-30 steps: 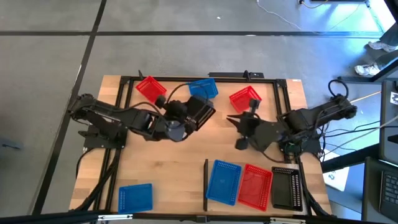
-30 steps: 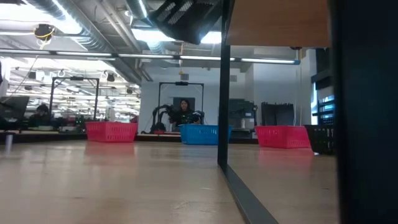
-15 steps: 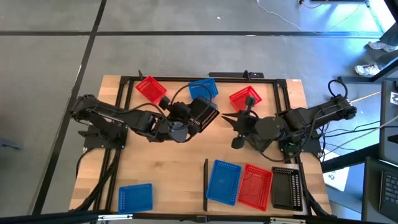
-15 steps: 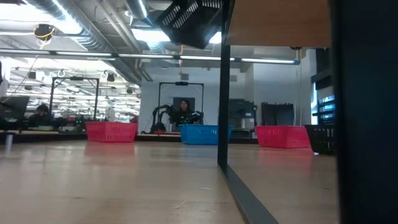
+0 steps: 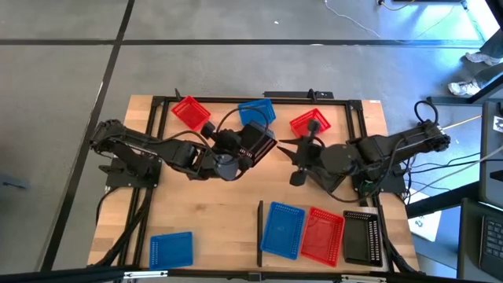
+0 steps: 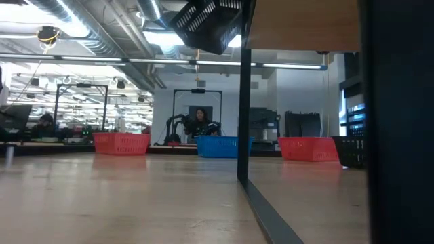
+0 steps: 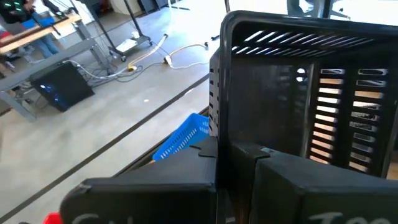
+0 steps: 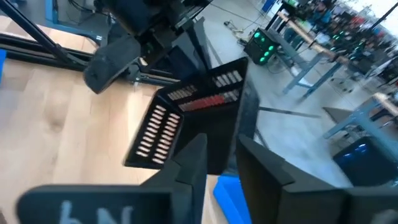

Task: Stack baskets on shelf by color
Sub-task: Stack the left black bin on top of the black bin on the shelf

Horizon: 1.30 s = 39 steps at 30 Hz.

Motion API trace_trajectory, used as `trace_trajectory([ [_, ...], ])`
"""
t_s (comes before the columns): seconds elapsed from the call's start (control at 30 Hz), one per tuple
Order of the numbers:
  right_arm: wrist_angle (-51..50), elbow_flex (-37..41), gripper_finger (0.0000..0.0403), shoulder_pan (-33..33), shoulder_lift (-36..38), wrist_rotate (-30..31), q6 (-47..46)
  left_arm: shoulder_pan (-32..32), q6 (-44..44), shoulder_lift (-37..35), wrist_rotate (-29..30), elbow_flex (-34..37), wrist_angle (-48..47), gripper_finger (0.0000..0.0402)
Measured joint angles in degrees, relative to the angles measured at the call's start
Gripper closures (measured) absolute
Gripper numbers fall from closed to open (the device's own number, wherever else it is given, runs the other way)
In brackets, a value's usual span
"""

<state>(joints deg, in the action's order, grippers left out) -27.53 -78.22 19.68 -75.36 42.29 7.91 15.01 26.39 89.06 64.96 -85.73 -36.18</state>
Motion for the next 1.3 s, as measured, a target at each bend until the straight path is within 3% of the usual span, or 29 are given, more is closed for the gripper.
trace_trajectory([
  [0.37,-0.11,0.00,0.0299,-3.41,-2.73,-1.45,-1.62,0.42,-0.35,0.00,0.22,0.00,1.86,0.0401],
  [0.67,-0.11,0.00,0.0301,-6.10,-4.84,-1.23,-2.08,1.94,-7.52,0.00,0.91,0.04,7.20,0.0401],
  [0.77,-0.17,0.00,0.0324,-6.53,-4.91,-1.44,-4.75,1.94,-7.53,0.00,0.28,0.04,7.21,0.0401],
  [0.9,-0.72,0.00,0.0389,-6.69,-4.88,-1.86,-5.95,1.78,-7.14,-0.01,-1.88,0.04,7.24,0.0391],
  [1.3,-1.55,0.00,0.0399,-6.81,-4.91,-3.32,-6.34,0.04,-4.13,-0.04,-6.59,0.04,7.69,0.0333],
])
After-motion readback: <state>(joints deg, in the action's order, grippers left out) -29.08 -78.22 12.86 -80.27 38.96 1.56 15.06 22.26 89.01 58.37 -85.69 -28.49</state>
